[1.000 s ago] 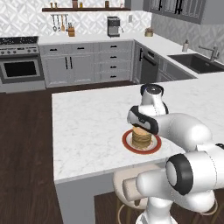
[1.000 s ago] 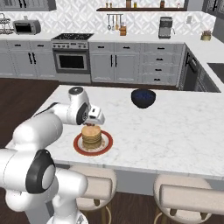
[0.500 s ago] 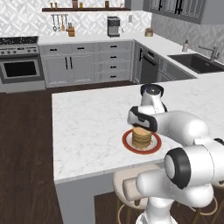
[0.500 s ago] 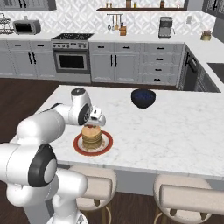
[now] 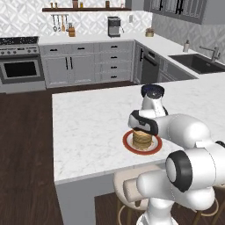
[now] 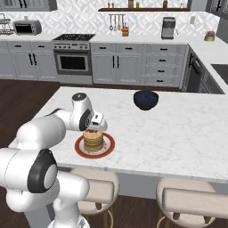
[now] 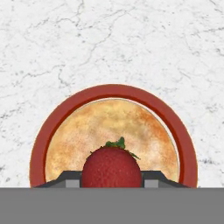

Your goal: Take the strawberry from the fridge and place it on top of the pancake, located on the dining counter.

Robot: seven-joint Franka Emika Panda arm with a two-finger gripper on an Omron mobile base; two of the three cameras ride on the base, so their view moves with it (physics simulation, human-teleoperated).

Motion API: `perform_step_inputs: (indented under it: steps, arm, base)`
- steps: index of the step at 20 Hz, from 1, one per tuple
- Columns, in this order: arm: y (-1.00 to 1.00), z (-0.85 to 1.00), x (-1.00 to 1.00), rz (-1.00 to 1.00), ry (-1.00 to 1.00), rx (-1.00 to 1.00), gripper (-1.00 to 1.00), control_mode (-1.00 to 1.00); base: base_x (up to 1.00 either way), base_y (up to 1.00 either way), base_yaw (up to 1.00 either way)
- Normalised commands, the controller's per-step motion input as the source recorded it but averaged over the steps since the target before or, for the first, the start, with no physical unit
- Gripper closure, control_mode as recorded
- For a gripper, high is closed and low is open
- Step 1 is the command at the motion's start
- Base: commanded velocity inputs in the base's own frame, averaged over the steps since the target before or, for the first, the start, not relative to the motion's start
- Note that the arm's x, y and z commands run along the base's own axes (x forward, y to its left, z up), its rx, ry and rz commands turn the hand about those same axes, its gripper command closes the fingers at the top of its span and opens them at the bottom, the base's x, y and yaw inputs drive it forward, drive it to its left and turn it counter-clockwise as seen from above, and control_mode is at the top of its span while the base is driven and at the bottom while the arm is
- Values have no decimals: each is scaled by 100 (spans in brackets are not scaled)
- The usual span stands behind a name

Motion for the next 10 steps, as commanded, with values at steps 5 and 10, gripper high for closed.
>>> perform_step_inputs:
  steps: [5,10]
  arm:
    - [0,-13,0,0,0,0,-100,-100]
    - [0,-4,0,0,0,0,-100,-100]
  base:
    - [0,0,0]
    - [0,0,0]
